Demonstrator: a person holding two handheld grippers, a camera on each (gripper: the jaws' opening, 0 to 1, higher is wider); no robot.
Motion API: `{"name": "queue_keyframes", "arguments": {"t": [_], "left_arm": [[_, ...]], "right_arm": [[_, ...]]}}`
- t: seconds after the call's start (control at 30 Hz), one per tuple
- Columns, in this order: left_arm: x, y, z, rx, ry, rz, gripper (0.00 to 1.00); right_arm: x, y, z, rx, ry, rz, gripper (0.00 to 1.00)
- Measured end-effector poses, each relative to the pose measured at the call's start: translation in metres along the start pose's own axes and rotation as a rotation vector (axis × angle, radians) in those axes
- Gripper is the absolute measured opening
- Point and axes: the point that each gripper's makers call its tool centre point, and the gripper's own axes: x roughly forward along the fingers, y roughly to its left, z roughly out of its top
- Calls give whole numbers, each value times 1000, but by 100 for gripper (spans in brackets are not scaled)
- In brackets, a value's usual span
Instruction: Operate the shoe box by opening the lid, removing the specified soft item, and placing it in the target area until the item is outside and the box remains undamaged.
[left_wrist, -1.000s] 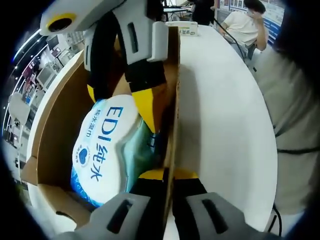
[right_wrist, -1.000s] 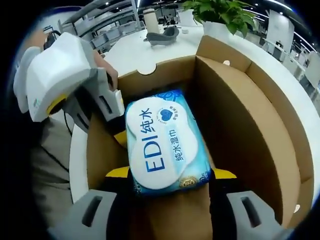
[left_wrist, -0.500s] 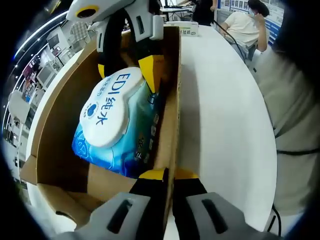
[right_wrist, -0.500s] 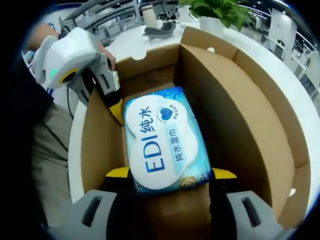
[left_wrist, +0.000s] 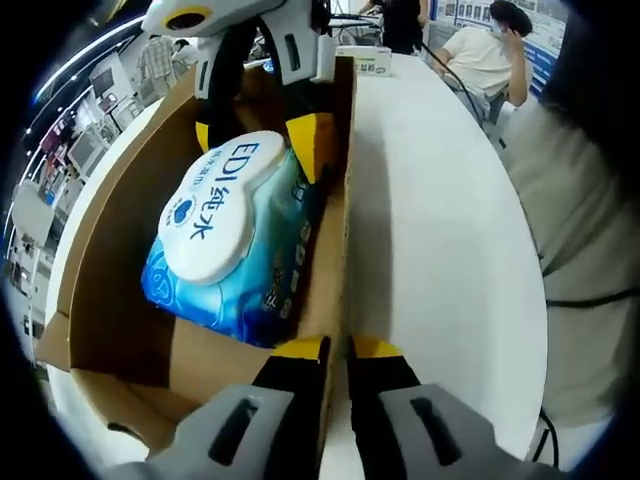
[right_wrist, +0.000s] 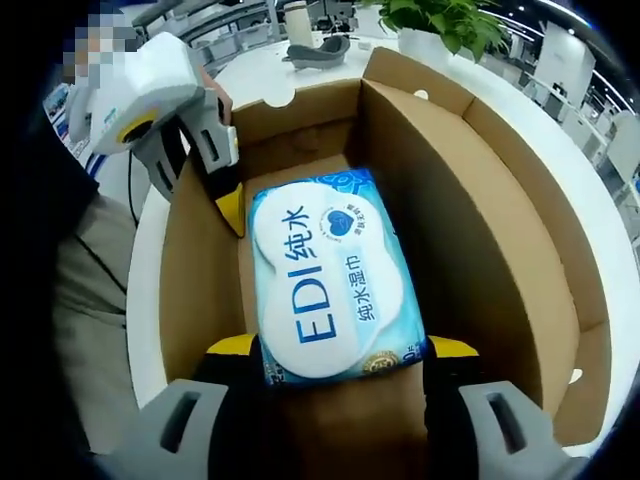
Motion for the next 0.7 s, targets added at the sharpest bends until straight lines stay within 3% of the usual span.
{"name": "queue_keyframes", "arguments": {"t": [0.1, 0.13, 0.17, 0.23, 0.3, 0.37, 0.47, 0.7], "left_arm": [[0, 0, 2, -28, -11, -4, 14], [0, -2, 8, -92, -53, -4, 18], [-1, -5, 10, -115, -62, -32, 21], [-5, -2, 17, -186, -96, -25, 25], [-10, -1, 22, -184, -124, -23, 30], [-21, -1, 38, -233, -210, -48, 34], [-35, 6, 46, -264, -262, -55, 34], [-61, 29, 47, -242, -278, -26, 35]], "right_arm": [[-3, 0, -1, -5, 3, -6, 64], [-6, 0, -1, -12, 3, -12, 64], [-8, 0, -1, -12, 5, -12, 64], [-12, -1, -2, -23, 7, -16, 64], [-18, -2, -1, -34, 1, -28, 63], [-24, 0, 1, -49, -10, -34, 62], [-33, -1, 4, -84, -25, -55, 61], [-41, -2, 5, -96, -37, -60, 60]]}}
